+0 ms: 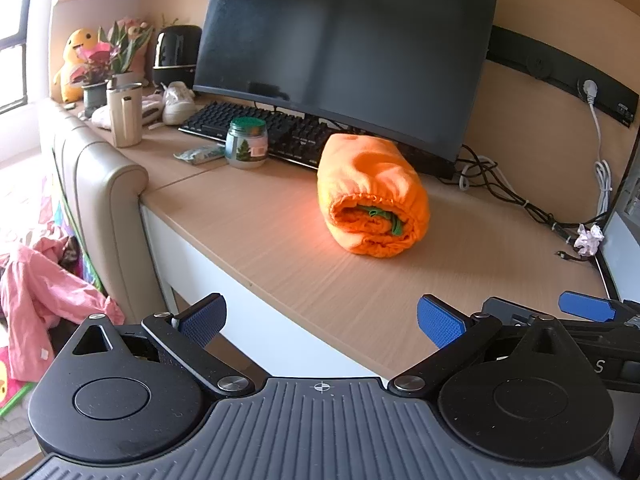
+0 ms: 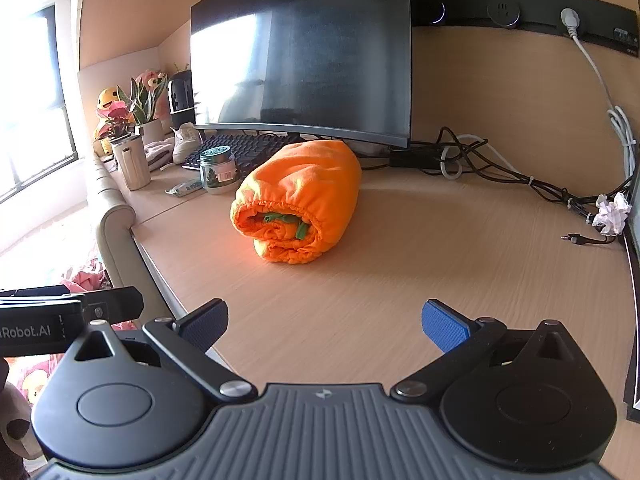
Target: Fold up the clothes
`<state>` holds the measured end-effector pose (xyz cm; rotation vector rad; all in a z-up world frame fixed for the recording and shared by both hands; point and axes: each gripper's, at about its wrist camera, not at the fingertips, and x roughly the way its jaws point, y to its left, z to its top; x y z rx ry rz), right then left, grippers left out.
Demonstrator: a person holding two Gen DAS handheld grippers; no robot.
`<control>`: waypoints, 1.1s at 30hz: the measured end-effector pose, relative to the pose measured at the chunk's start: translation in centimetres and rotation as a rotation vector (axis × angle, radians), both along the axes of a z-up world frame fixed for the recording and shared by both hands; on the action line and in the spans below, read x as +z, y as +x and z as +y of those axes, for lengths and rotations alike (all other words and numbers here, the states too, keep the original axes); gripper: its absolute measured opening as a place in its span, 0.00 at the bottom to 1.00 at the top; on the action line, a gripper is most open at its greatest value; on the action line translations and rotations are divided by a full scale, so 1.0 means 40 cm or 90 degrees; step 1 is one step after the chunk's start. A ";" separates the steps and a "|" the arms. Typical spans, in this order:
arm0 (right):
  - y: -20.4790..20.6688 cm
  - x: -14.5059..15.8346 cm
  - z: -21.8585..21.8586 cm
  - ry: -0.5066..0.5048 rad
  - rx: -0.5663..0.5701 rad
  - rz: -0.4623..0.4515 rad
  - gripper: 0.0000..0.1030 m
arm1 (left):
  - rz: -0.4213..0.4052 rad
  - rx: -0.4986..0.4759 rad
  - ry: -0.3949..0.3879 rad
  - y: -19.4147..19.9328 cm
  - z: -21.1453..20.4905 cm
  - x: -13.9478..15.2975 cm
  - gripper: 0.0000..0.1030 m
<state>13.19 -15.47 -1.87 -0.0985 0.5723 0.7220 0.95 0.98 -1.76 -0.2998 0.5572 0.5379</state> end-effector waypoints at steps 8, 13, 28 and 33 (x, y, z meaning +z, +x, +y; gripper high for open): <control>-0.002 -0.003 -0.002 -0.002 -0.001 0.003 1.00 | 0.011 0.001 -0.001 0.002 0.000 -0.005 1.00; 0.002 0.004 -0.014 0.013 -0.011 -0.002 1.00 | 0.022 0.003 0.005 0.006 -0.005 -0.010 1.00; 0.012 -0.002 -0.008 0.006 -0.004 0.005 1.00 | 0.030 0.007 0.036 0.015 -0.011 -0.005 1.00; 0.015 -0.002 -0.009 0.005 -0.003 0.007 1.00 | 0.034 0.007 0.034 0.021 -0.008 -0.007 1.00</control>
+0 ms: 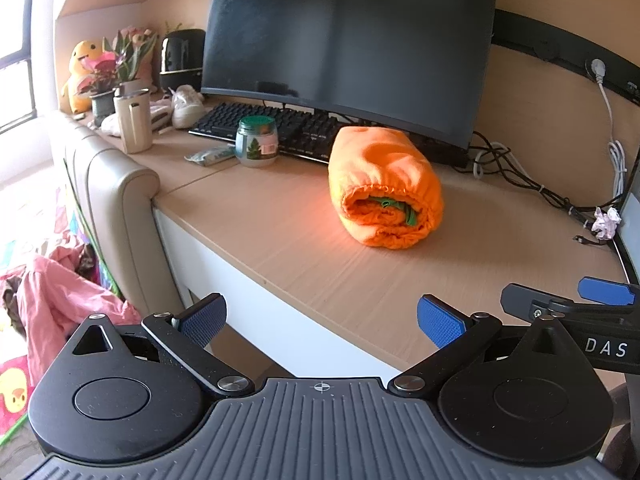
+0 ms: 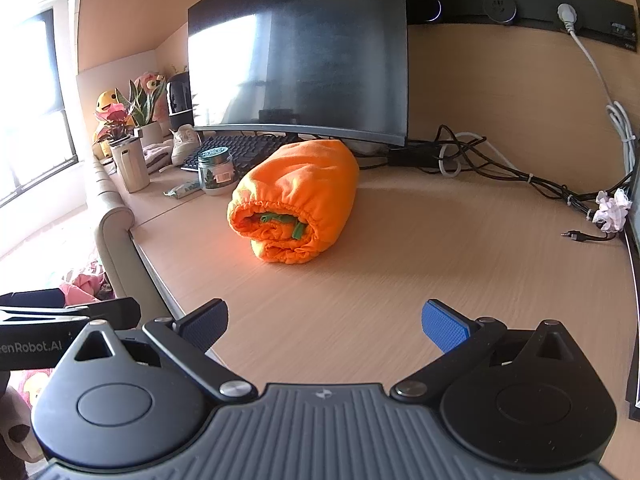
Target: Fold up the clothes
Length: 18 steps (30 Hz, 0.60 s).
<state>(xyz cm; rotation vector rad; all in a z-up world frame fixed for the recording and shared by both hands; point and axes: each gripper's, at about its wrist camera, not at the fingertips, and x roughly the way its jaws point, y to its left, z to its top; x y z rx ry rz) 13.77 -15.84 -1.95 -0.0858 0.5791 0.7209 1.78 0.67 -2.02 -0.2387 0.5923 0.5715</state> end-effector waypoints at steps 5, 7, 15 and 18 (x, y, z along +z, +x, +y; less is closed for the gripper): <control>0.004 -0.003 -0.002 0.000 -0.004 0.005 1.00 | 0.002 -0.005 -0.004 0.005 0.001 -0.004 1.00; 0.005 -0.003 -0.003 0.000 -0.005 0.006 1.00 | 0.002 -0.007 -0.007 0.007 0.003 -0.005 1.00; 0.010 -0.006 -0.002 -0.003 -0.002 0.010 1.00 | 0.005 -0.002 -0.010 0.012 0.005 -0.007 1.00; 0.012 -0.007 -0.002 -0.002 -0.001 0.011 1.00 | 0.007 0.000 -0.012 0.013 0.007 -0.008 1.00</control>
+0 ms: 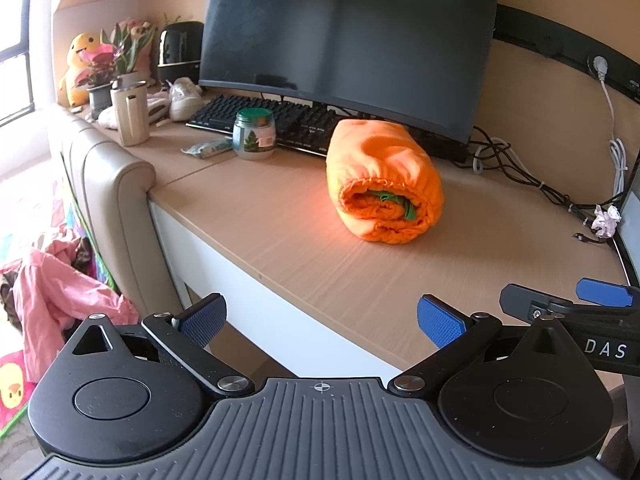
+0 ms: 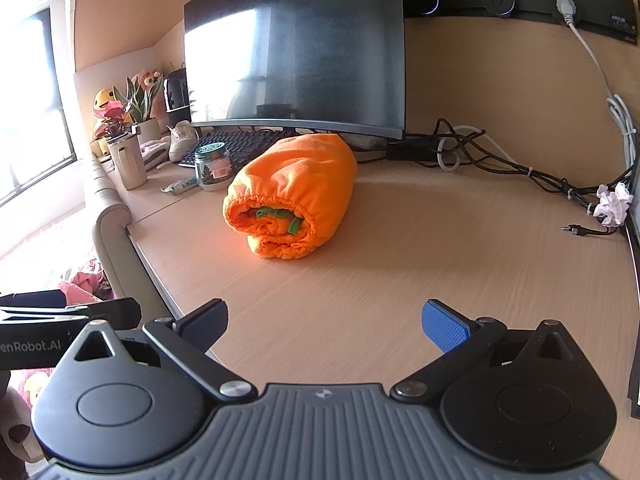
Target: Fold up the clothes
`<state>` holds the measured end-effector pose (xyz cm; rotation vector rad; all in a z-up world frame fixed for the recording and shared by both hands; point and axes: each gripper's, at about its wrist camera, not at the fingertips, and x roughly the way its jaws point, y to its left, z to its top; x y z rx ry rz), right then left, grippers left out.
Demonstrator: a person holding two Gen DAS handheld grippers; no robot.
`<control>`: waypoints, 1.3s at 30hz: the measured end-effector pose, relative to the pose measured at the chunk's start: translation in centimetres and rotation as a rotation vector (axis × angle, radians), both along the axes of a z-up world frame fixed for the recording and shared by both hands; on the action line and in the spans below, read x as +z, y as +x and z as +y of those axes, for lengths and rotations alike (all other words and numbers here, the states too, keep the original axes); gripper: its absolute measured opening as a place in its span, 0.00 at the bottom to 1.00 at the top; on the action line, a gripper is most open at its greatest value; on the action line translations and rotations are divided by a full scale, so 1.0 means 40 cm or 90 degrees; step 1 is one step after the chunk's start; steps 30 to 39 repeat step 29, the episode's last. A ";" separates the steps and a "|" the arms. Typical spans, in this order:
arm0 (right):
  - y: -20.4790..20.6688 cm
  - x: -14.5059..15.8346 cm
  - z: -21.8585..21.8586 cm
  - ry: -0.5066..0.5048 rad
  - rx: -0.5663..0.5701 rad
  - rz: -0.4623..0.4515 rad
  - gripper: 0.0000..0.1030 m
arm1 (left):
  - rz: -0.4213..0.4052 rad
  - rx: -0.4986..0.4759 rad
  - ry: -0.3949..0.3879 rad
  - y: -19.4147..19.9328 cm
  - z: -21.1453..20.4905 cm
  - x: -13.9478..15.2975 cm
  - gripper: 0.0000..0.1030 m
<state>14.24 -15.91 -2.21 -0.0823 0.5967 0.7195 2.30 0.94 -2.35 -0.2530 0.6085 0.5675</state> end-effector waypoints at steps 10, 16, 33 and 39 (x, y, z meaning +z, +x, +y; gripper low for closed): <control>0.007 -0.001 0.000 0.001 0.000 0.004 1.00 | 0.005 -0.001 0.005 0.006 -0.002 0.000 1.00; 0.012 0.000 -0.003 0.001 -0.005 0.000 1.00 | 0.007 0.005 0.007 0.008 0.002 0.000 1.00; 0.018 0.008 -0.006 0.006 -0.008 -0.003 1.00 | -0.016 0.021 0.026 0.013 0.036 0.036 1.00; 0.018 0.008 -0.006 0.006 -0.008 -0.003 1.00 | -0.016 0.021 0.026 0.013 0.036 0.036 1.00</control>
